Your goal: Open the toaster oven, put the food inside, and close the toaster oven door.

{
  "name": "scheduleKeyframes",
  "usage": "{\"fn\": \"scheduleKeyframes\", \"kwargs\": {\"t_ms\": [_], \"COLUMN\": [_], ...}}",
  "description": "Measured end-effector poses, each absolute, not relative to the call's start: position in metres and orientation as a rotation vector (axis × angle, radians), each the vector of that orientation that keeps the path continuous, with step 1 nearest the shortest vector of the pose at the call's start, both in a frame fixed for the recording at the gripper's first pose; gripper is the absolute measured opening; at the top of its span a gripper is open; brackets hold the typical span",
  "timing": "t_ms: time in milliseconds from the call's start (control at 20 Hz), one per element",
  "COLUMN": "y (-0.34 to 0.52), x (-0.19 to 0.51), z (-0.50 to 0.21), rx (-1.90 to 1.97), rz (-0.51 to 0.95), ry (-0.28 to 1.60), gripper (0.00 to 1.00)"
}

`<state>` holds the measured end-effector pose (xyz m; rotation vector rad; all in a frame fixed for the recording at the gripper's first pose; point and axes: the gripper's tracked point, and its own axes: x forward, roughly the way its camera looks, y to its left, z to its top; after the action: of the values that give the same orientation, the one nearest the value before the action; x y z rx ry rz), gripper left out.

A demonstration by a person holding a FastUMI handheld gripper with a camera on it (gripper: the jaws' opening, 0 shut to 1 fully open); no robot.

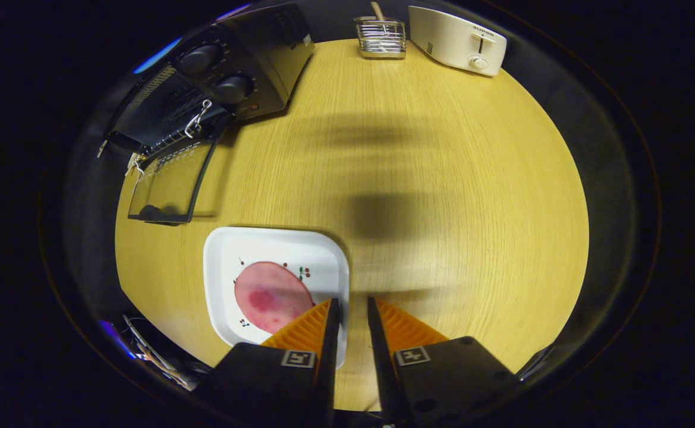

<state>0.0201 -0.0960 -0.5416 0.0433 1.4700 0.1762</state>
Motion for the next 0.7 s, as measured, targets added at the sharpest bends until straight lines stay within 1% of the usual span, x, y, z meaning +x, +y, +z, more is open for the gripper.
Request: {"fn": "scheduleKeyframes", "kwargs": {"t_ms": [50, 100, 150, 200, 250, 300, 450, 550, 700], "y": [-0.095, -0.095, -0.093, -0.092, -0.091, -0.090, -0.090, -0.093, -0.100], "x": [0.019, 0.025, 0.016, 0.017, 0.018, 0.016, 0.008, 0.000, -0.010], "z": [-0.539, -0.527, -0.542, -0.542, -0.542, -0.542, -0.533, -0.526, -0.518], "rx": [0.046, 0.067, 0.093, 0.130, 0.184, 0.240, 0.460, 0.598, 0.764], "rz": [0.184, 0.198, 0.204, 0.214, 0.216, 0.219, 0.220, 0.199, 0.129], "ry": [1.473, 1.469, 1.484, 1.480, 1.475, 1.475, 1.460, 1.436, 1.402], "gripper": [0.28, 0.22, 0.15, 0.08, 0.08, 0.05, 0.05, 0.05, 0.05]}}
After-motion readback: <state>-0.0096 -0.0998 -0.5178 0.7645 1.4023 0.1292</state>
